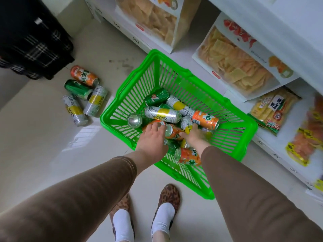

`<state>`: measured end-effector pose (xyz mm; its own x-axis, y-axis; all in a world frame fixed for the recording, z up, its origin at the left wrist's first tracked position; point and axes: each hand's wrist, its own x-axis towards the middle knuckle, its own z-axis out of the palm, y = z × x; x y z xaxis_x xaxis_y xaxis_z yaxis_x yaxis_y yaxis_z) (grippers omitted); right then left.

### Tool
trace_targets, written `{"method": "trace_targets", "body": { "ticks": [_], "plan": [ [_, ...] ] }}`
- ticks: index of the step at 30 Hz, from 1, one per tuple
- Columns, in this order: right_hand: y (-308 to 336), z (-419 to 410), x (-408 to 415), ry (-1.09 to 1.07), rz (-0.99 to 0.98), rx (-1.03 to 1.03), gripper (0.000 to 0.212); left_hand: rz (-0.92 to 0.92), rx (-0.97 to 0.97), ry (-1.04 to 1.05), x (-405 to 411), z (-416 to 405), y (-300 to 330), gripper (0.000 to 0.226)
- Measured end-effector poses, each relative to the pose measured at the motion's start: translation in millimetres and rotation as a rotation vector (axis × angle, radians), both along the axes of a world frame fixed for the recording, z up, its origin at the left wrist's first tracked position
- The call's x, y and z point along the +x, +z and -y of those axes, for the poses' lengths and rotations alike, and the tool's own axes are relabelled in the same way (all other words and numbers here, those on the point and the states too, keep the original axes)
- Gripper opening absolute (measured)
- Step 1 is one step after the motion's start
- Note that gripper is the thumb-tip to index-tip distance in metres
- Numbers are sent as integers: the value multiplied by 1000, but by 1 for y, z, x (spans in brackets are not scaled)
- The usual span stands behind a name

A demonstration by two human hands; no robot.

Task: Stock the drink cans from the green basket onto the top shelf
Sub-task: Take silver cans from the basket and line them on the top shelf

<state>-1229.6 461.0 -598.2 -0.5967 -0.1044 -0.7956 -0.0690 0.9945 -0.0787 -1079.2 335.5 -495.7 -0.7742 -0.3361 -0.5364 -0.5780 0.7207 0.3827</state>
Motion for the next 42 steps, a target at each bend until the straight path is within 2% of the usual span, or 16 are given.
{"method": "trace_targets", "body": {
  "ticks": [4,7,9,12,17,23,26,29,31,34,38,42],
  "plan": [
    [-1,3,5,-154,8,-48,87,26,-3,2,-5,2,-5,73],
    [24,-8,17,-318,15,-234,90,53,12,27,-2,2,10,78],
    [62,-11,26,-370,-3,-374,84,54,28,45,1,3,35,79],
    [154,-2,37,-355,-66,-556,66,-4,37,92,3,13,96,77],
    [340,29,43,-262,-202,-825,65,-196,20,170,10,42,241,74],
    [568,69,43,-225,-300,-1086,68,-456,-79,104,9,81,439,76],
    [662,84,40,-239,-348,-1215,68,-599,-103,98,0,96,524,74],
    [735,96,29,-214,-367,-1308,58,-712,-129,56,-16,111,593,73],
    [773,106,13,-237,-393,-1307,56,-770,-156,28,-30,122,628,73],
    [819,119,-24,-245,-470,-1172,62,-837,-190,18,-55,138,667,72],
    [867,140,-90,-5,-593,-860,60,-848,-246,16,-92,161,694,70],
    [895,174,-138,192,-573,-596,50,-801,-217,69,-122,182,702,71]
  ]
}}
